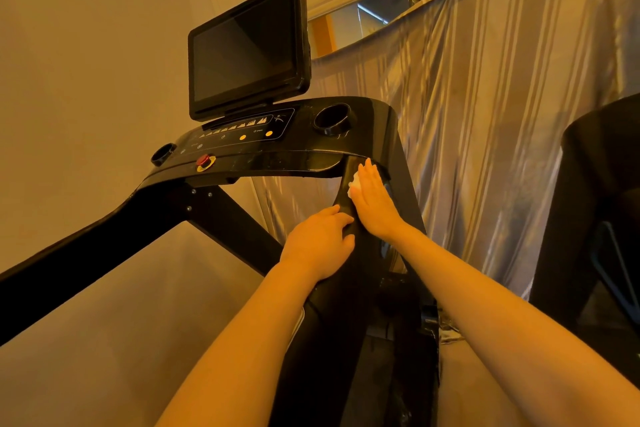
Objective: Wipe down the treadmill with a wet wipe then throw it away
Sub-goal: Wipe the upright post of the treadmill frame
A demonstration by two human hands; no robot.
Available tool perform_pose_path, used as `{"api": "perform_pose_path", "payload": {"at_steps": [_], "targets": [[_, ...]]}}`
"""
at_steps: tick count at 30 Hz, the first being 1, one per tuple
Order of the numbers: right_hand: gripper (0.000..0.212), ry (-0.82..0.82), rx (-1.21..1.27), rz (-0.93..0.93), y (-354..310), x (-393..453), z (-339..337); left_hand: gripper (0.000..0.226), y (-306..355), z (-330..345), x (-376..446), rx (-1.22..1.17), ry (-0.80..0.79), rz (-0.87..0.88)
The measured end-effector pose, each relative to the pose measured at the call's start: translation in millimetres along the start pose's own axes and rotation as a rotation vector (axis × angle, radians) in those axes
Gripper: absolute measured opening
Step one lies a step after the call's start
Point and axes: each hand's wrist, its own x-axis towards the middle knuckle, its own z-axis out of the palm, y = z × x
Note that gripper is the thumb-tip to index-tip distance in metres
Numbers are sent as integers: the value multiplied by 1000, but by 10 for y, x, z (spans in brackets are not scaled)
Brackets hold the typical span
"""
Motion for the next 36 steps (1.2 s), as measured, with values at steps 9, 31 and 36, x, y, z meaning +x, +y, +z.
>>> {"api": "perform_pose_path", "payload": {"at_steps": [9, 31, 36], "targets": [[76, 55, 330, 115, -211, -343, 46, 42, 5, 9, 19, 49, -20, 13], [55, 224, 569, 165, -101, -581, 278, 50, 52, -35, 73, 126, -96, 22], [60, 186, 510, 128, -92, -278, 98, 57, 112, -37, 134, 87, -144, -19]]}}
